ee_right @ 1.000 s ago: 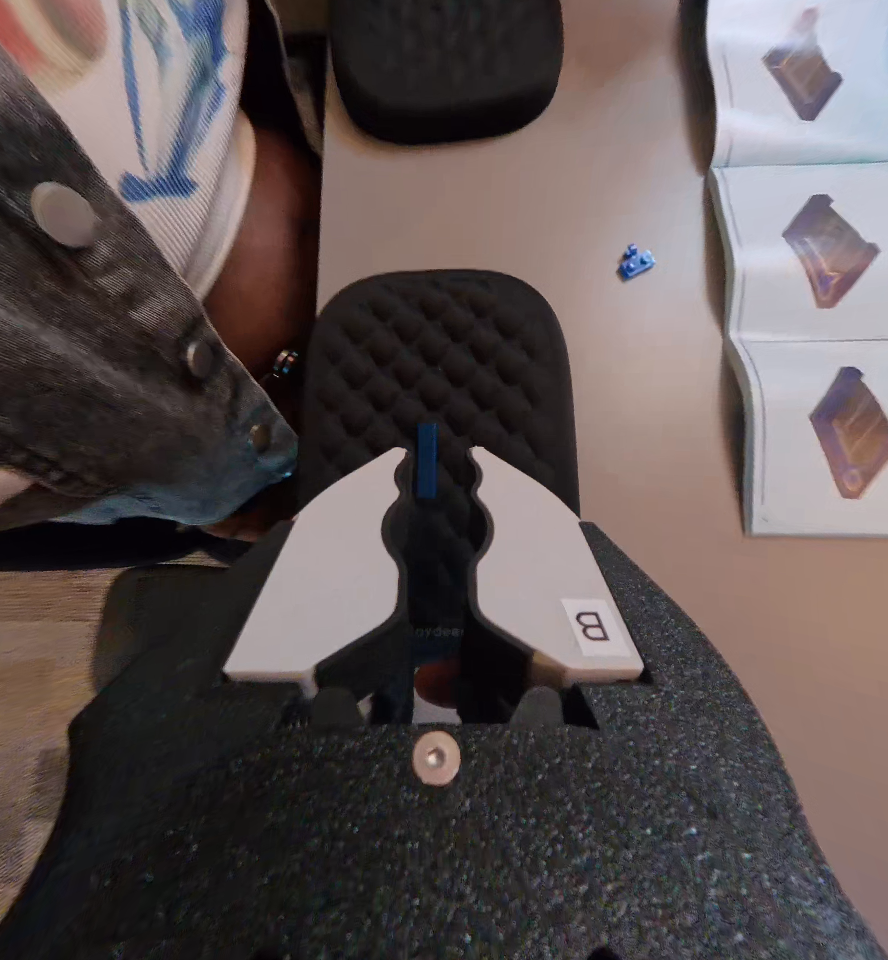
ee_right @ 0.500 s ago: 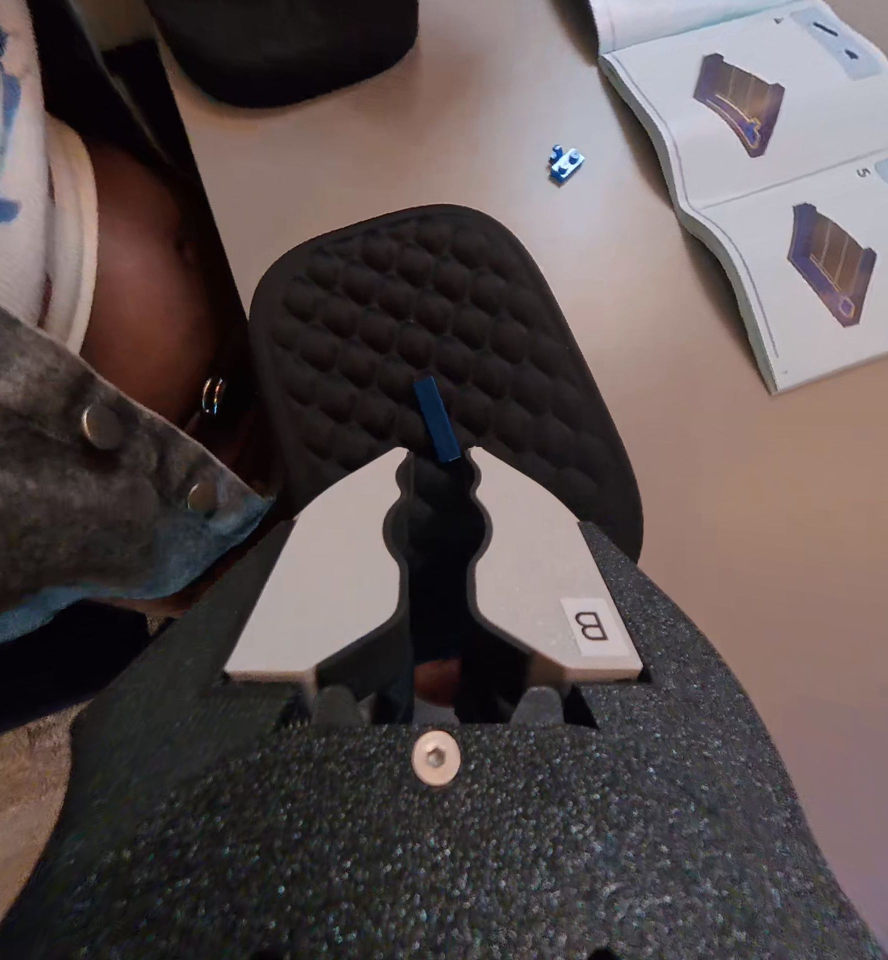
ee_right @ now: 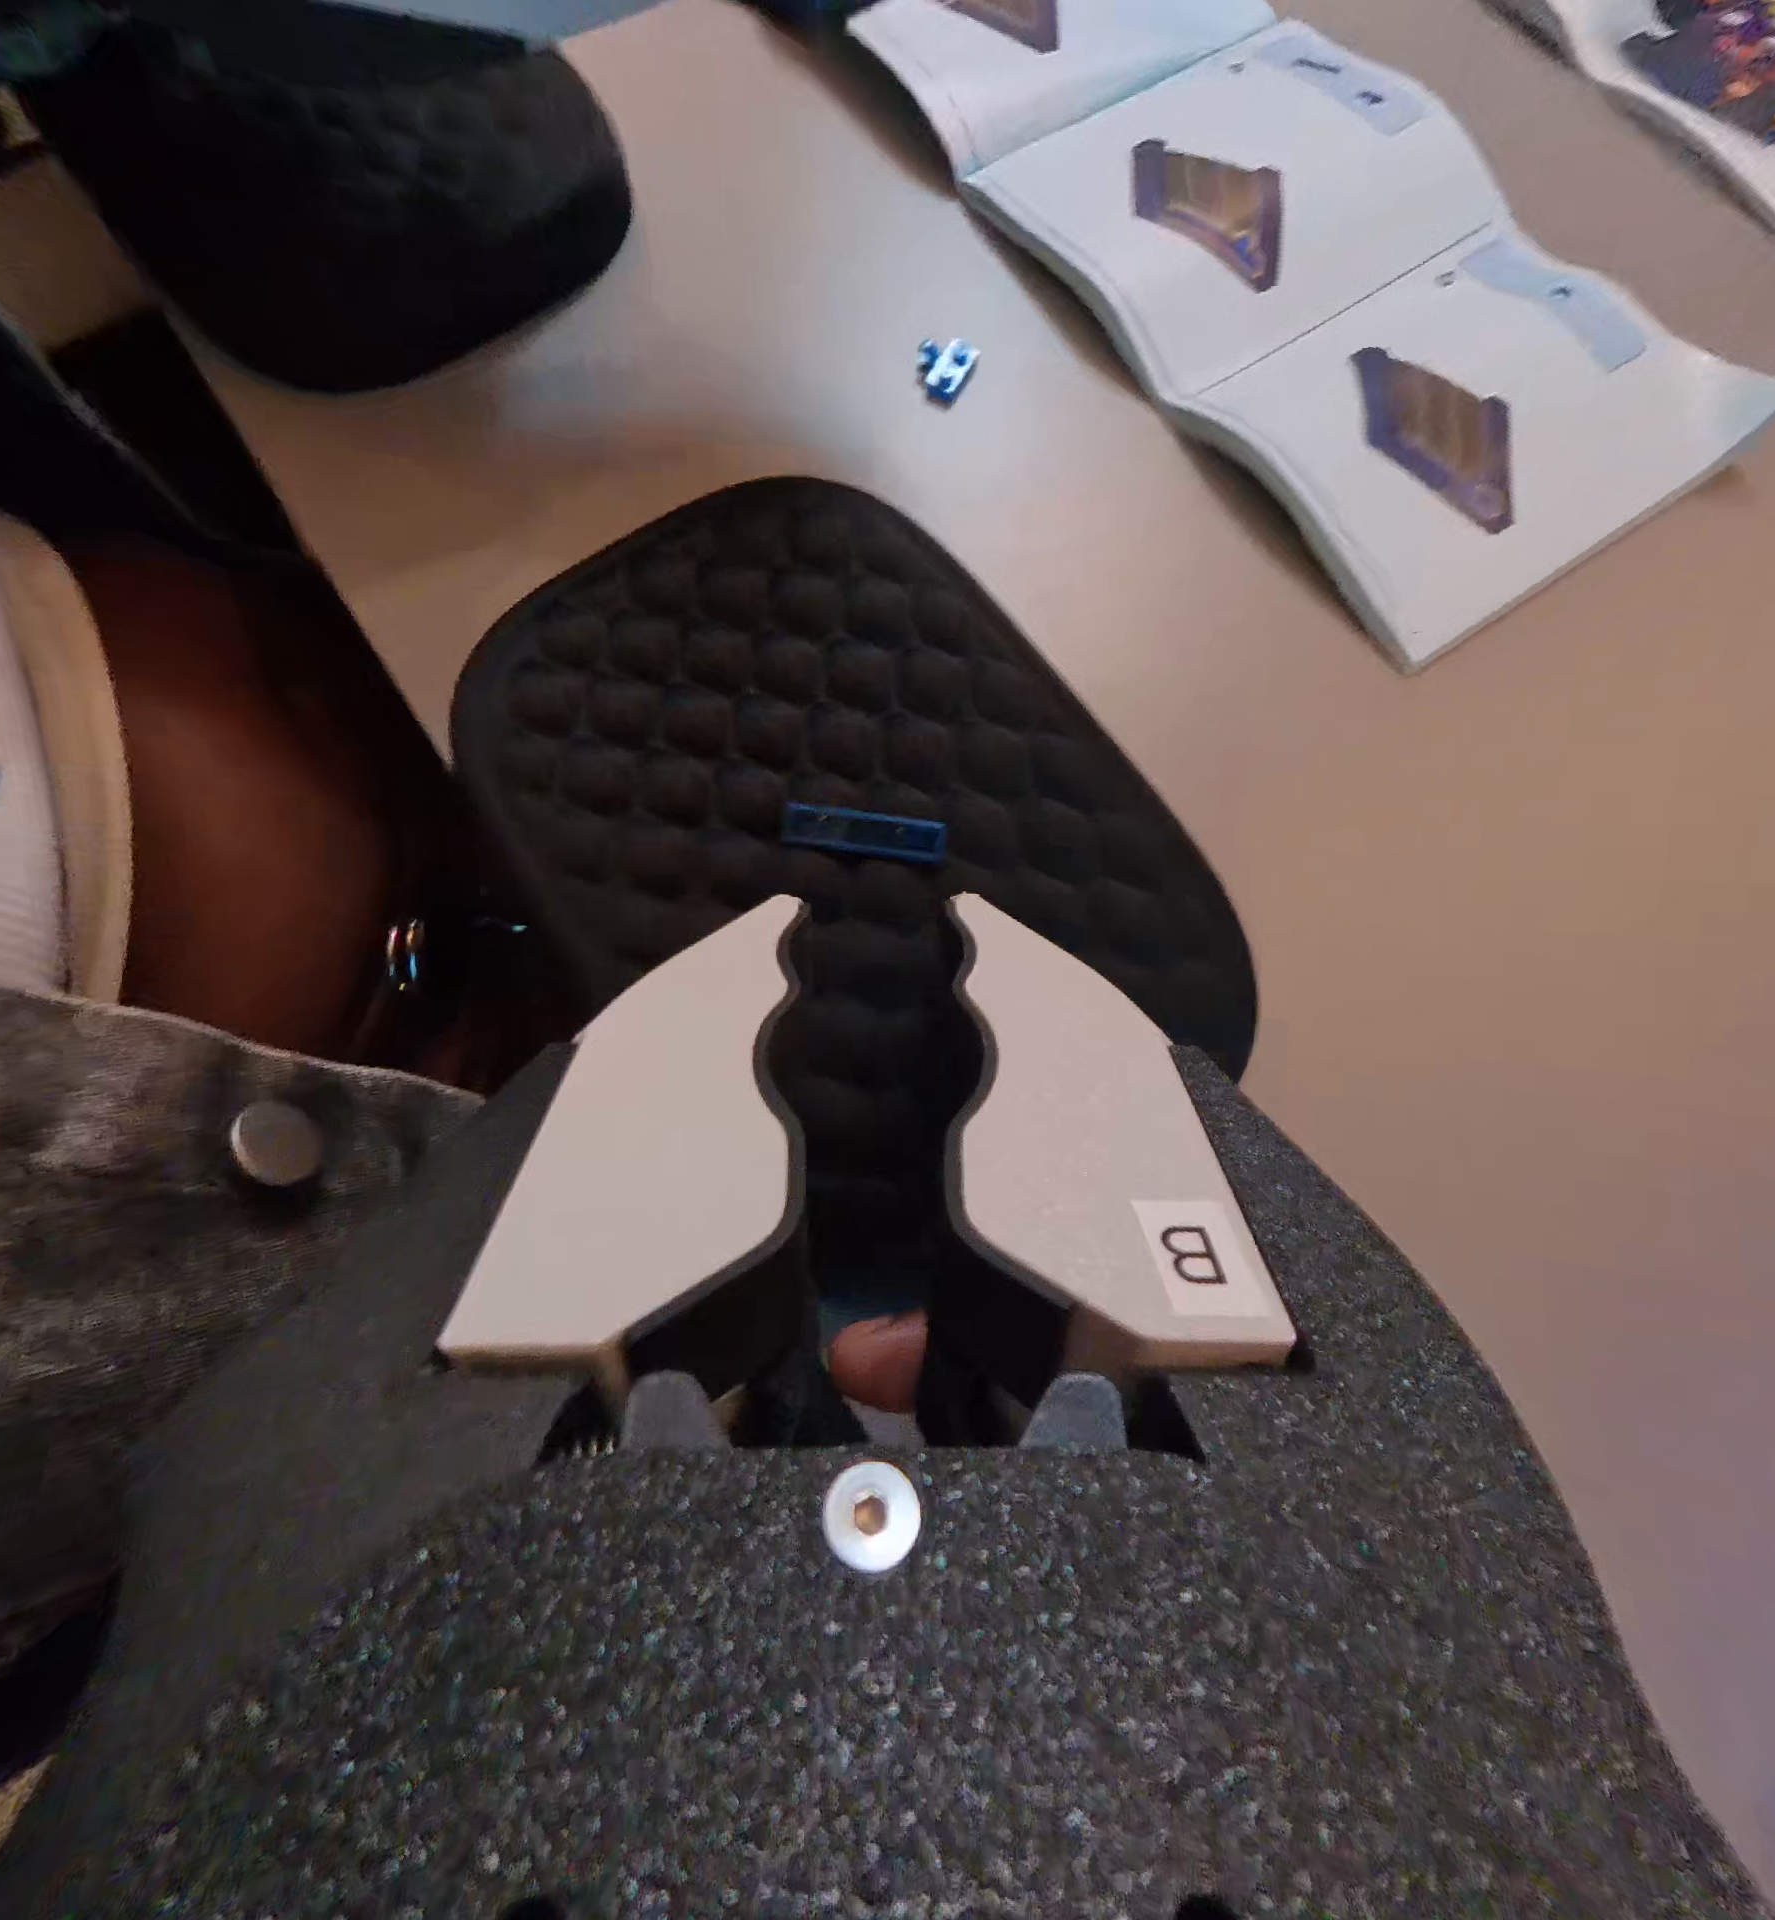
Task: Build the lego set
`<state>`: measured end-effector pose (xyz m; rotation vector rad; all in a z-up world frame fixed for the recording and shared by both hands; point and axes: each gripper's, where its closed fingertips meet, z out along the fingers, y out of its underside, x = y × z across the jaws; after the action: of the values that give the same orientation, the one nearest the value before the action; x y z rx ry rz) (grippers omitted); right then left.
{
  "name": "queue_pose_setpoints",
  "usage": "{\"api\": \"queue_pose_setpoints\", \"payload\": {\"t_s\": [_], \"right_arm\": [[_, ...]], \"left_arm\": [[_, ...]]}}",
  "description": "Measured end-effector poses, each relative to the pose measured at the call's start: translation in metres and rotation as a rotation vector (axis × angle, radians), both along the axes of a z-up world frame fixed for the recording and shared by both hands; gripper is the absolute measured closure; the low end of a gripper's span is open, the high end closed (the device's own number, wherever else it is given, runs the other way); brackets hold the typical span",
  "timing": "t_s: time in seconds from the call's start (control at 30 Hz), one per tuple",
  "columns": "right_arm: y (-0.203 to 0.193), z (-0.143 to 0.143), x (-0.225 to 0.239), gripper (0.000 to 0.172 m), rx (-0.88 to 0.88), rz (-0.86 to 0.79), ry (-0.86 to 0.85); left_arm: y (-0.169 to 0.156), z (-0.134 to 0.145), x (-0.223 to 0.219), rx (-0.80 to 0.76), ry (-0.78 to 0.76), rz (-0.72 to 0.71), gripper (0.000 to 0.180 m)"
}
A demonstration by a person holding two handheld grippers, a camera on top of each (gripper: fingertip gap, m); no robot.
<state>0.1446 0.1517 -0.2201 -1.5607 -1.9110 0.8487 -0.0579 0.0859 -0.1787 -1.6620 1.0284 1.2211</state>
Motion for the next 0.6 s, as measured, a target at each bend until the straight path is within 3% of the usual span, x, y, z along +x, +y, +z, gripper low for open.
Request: {"api": "queue_pose_setpoints", "payload": {"t_s": [0.13, 0.3, 0.43, 0.6], "right_arm": [[-0.009, 0.002, -0.011, 0.144, -0.056, -0.057, 0.027], [-0.003, -0.001, -0.018, 0.136, 0.047, -0.099, 0.067], [-0.007, -0.004, -0.025, 0.13, -0.029, -0.096, -0.008], [-0.009, -0.012, -0.023, 0.129, 0.058, -0.148, -0.086]], "left_arm": [[0.001, -0.004, -0.001, -0.005, 0.006, 0.003, 0.164], [0.004, -0.008, -0.004, -0.01, -0.028, -0.003, 0.164], [0.004, -0.01, -0.002, -0.013, -0.017, -0.012, 0.164], [0.005, -0.012, -0.007, -0.013, -0.043, 0.002, 0.164]]}}
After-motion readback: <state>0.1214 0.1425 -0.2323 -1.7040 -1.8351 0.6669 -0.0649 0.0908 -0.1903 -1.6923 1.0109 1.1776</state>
